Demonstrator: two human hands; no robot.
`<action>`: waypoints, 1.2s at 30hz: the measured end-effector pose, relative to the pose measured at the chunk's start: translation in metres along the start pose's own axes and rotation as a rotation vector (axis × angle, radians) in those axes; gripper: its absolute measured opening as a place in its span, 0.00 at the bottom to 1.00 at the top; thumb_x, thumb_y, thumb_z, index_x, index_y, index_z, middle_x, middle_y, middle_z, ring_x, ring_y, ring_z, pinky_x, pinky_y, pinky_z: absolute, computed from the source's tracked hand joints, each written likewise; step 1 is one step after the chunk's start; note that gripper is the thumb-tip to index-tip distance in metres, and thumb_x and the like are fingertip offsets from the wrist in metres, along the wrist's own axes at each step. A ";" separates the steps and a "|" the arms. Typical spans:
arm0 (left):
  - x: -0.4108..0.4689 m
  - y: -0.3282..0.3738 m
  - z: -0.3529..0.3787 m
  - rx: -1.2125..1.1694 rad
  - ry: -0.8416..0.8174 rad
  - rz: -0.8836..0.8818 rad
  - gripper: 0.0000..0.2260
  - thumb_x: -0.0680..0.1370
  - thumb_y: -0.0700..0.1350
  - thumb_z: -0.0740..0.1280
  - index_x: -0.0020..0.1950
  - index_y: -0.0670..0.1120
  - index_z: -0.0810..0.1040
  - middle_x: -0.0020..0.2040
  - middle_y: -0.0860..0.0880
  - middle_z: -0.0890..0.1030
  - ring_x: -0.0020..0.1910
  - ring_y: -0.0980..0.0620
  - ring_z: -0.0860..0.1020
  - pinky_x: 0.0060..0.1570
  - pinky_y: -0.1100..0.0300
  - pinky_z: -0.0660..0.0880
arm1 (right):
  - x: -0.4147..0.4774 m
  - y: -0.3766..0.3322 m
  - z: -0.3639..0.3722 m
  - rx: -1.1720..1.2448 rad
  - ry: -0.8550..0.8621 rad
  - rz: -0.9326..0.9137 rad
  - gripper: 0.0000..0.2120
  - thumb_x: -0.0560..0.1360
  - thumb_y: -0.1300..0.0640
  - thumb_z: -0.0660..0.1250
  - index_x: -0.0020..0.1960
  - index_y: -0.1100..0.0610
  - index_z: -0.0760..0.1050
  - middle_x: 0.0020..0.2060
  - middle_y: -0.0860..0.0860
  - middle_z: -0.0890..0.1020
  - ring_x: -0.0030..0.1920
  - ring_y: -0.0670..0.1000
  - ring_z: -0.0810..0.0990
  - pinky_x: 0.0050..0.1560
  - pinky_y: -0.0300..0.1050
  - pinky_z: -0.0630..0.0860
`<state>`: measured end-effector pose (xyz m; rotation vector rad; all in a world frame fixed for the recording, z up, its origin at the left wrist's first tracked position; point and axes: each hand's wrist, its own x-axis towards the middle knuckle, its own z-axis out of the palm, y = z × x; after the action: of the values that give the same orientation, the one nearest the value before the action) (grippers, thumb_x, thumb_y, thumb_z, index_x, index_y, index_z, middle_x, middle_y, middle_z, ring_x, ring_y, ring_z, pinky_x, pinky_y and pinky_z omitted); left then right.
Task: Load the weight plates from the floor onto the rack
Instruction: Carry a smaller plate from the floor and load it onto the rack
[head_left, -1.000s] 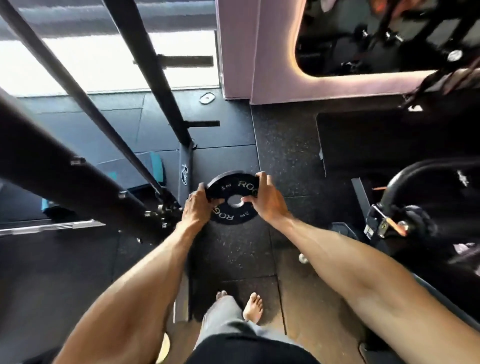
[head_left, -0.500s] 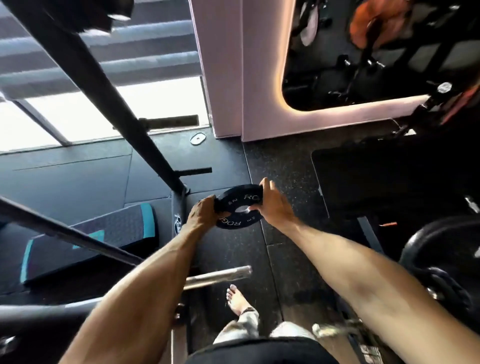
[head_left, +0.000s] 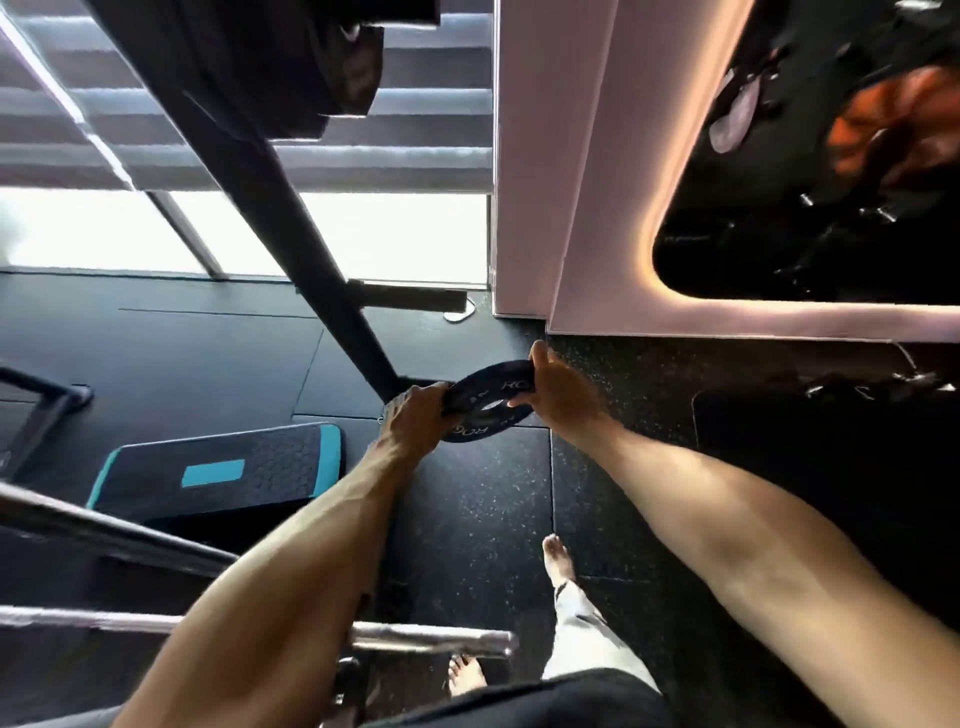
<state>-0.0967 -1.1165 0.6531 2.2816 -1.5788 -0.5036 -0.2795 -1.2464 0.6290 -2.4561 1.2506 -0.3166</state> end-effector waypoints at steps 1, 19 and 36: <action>0.007 -0.001 -0.002 -0.004 0.009 -0.015 0.15 0.74 0.54 0.70 0.60 0.55 0.79 0.51 0.50 0.85 0.52 0.44 0.83 0.50 0.53 0.79 | 0.013 0.002 0.000 -0.015 -0.006 -0.033 0.28 0.72 0.50 0.75 0.60 0.57 0.61 0.51 0.58 0.78 0.48 0.60 0.82 0.47 0.57 0.82; 0.168 0.024 0.015 -0.026 -0.002 -0.479 0.13 0.78 0.51 0.67 0.59 0.47 0.78 0.53 0.41 0.84 0.55 0.40 0.81 0.51 0.52 0.74 | 0.254 0.065 0.018 -0.046 -0.304 -0.476 0.15 0.78 0.52 0.67 0.56 0.58 0.64 0.45 0.58 0.83 0.42 0.60 0.83 0.41 0.50 0.78; 0.237 0.020 0.027 -0.072 0.108 -0.530 0.13 0.78 0.53 0.67 0.54 0.45 0.81 0.47 0.43 0.86 0.46 0.42 0.84 0.47 0.51 0.80 | 0.355 0.061 0.027 -0.055 -0.433 -0.615 0.05 0.83 0.57 0.56 0.54 0.59 0.63 0.40 0.53 0.75 0.33 0.53 0.74 0.37 0.47 0.72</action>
<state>-0.0483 -1.3470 0.6136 2.6123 -0.8785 -0.5374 -0.1078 -1.5618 0.5915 -2.7048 0.3212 0.1020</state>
